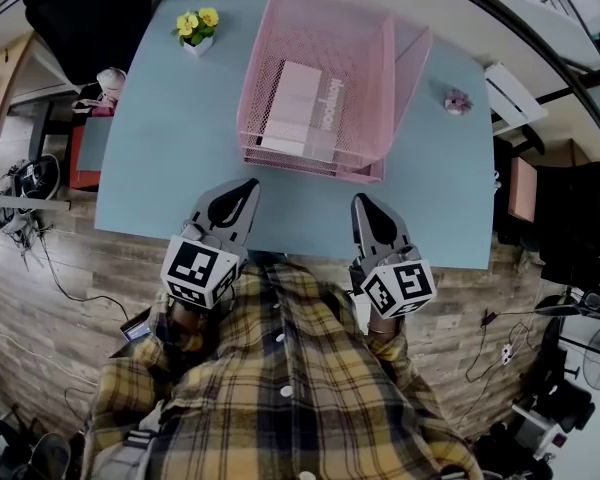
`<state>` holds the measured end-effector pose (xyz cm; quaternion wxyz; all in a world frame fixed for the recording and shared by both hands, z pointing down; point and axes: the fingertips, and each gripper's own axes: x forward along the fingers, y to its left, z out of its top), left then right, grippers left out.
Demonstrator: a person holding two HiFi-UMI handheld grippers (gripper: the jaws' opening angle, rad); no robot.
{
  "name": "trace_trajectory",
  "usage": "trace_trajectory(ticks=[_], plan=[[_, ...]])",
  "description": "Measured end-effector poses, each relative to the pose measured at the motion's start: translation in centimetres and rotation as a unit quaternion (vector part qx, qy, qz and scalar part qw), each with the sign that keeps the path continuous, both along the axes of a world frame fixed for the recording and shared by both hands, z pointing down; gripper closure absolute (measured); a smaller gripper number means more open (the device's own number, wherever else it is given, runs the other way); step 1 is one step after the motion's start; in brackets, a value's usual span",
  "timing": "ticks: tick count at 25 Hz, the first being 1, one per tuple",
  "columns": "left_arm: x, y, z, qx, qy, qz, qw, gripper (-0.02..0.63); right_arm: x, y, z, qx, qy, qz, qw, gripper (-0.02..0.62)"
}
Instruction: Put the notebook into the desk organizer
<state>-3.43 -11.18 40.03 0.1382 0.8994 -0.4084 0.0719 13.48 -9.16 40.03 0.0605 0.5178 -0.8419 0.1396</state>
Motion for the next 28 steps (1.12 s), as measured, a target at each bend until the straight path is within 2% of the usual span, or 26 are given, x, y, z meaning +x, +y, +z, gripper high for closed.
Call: trace_trajectory(ticks=[28], plan=[[0.58,-0.89,0.18,-0.003,-0.002,0.002,1.0,0.615,0.33,-0.47,0.24,-0.001,0.008,0.004,1.0,0.594]])
